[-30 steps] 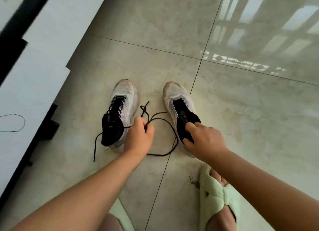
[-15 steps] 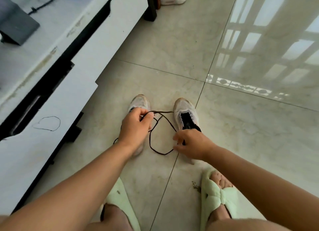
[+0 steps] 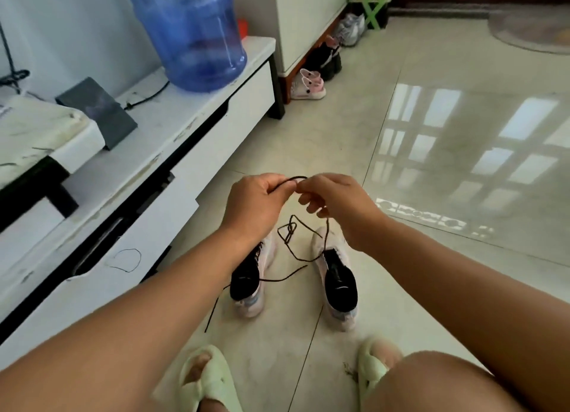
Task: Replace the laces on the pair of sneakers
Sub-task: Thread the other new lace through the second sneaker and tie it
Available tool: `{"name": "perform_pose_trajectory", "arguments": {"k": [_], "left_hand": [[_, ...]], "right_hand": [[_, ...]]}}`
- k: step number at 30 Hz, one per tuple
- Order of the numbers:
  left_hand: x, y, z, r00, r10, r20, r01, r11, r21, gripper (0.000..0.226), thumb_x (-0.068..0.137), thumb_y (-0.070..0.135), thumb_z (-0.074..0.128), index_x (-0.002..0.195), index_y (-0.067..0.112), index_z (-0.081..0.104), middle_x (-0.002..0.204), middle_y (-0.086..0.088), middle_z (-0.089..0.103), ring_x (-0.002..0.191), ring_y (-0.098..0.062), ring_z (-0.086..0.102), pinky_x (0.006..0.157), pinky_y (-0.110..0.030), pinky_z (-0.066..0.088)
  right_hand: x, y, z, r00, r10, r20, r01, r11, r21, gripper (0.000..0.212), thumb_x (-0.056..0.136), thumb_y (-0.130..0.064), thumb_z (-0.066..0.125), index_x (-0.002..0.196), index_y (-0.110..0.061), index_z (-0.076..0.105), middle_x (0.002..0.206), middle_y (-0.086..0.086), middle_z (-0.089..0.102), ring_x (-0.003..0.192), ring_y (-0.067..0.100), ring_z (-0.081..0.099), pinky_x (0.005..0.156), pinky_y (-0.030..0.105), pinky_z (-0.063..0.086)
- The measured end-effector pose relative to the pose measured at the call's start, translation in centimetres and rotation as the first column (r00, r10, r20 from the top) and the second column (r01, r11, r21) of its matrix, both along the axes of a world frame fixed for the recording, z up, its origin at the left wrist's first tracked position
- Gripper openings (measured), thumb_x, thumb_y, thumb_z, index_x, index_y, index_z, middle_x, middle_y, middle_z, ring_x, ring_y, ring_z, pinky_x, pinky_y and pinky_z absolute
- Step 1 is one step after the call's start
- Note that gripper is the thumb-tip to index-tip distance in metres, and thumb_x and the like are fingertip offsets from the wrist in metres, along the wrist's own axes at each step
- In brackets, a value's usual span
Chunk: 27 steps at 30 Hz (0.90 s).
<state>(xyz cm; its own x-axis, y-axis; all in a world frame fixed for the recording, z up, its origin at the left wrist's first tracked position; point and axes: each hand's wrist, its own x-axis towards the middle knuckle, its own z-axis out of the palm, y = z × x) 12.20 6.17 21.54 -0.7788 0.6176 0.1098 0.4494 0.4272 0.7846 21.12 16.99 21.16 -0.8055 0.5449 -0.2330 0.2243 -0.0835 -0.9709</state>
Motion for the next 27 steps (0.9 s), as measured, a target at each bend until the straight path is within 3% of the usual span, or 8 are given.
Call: {"name": "perform_pose_trajectory", "arguments": {"k": [5,8,11,13,17,20,23,27], "left_hand": [[-0.2,-0.7,2.3,0.995,-0.076,-0.064,0.073,0.996,-0.041,0.017,0.089,0.031,0.061,0.089,0.018,0.073,0.059,0.004,0.059,0.051,-0.006,0.047,0.054,-0.02,0.038],[-0.5,-1.0,3.0,0.993,-0.097,-0.07,0.092,0.993,-0.075,0.026,0.092,0.033,0.055,0.085,0.014,0.071,0.051,0.01,0.048,0.047,-0.001,0.044,0.046,-0.012,0.03],[-1.1,-1.6,3.6,0.991,-0.121,-0.048,0.119,0.991,-0.058,0.027,0.093,0.032,0.053,0.085,0.014,0.072,0.053,0.01,0.049,0.048,0.003,0.044,0.046,-0.012,0.031],[-1.7,-1.9,3.5,0.992,-0.106,-0.063,0.102,0.992,-0.069,0.028,0.093,0.033,0.053,0.086,0.014,0.071,0.055,0.006,0.051,0.052,-0.001,0.046,0.049,-0.017,0.033],[-4.3,-3.5,2.0,0.984,0.098,-0.15,-0.132,0.96,-0.245,0.033,0.09,0.032,0.051,0.077,0.005,0.065,0.068,-0.011,0.061,0.067,-0.027,0.054,0.06,-0.028,0.044],[-5.6,-5.5,0.2,0.963,0.147,-0.228,-0.238,0.861,-0.449,0.021,0.088,0.022,0.05,0.073,0.016,0.064,0.077,-0.007,0.061,0.075,-0.032,0.054,0.057,-0.027,0.036],[-4.9,-5.3,-0.5,0.981,-0.022,-0.191,-0.077,0.866,-0.494,0.044,0.082,0.028,0.064,0.126,0.031,0.057,0.122,-0.001,0.057,0.108,-0.022,0.056,0.082,-0.027,0.041],[-1.9,-2.4,-0.3,0.932,-0.361,0.04,0.36,0.902,-0.24,0.067,0.07,0.031,0.078,0.131,0.035,0.048,0.125,0.007,0.058,0.113,-0.011,0.055,0.092,-0.026,0.042]], "right_hand": [[-0.9,-0.5,3.1,0.981,-0.108,0.161,0.144,0.962,-0.232,0.021,0.086,-0.029,0.061,0.075,-0.012,0.058,0.063,0.001,0.051,0.052,0.012,0.042,0.05,0.022,0.03],[-1.4,-0.9,4.0,0.954,-0.254,0.159,0.264,0.963,-0.045,0.006,0.082,-0.013,0.058,0.085,-0.013,0.053,0.078,0.004,0.05,0.062,0.016,0.043,0.049,0.024,0.03],[-1.3,-1.4,4.3,0.998,-0.058,0.021,0.054,0.988,0.141,0.029,0.079,0.003,0.051,0.099,-0.017,0.055,0.096,-0.003,0.057,0.064,0.013,0.053,0.047,0.016,0.039],[-1.2,-1.8,4.1,0.993,0.069,0.093,-0.086,0.977,0.197,0.021,0.08,0.002,0.054,0.094,-0.012,0.06,0.085,0.0,0.064,0.055,0.011,0.055,0.041,0.014,0.037],[-0.8,-1.2,2.7,0.964,0.026,0.266,-0.114,0.941,0.32,0.007,0.085,-0.013,0.06,0.081,-0.009,0.064,0.065,0.001,0.06,0.048,0.01,0.049,0.039,0.013,0.037],[0.0,-0.6,1.7,0.941,0.048,0.334,-0.165,0.929,0.331,0.01,0.087,-0.015,0.061,0.081,-0.009,0.065,0.066,0.0,0.06,0.05,0.009,0.049,0.037,0.01,0.035],[-0.1,-0.7,1.3,0.937,0.09,0.338,-0.218,0.906,0.364,0.009,0.086,-0.015,0.062,0.078,-0.014,0.067,0.066,-0.002,0.06,0.051,0.008,0.049,0.04,0.011,0.038],[-1.2,-1.8,1.2,0.966,0.144,0.216,-0.217,0.904,0.368,0.012,0.083,-0.014,0.066,0.073,-0.02,0.07,0.058,-0.007,0.057,0.043,-0.004,0.048,0.043,0.009,0.037]]}}
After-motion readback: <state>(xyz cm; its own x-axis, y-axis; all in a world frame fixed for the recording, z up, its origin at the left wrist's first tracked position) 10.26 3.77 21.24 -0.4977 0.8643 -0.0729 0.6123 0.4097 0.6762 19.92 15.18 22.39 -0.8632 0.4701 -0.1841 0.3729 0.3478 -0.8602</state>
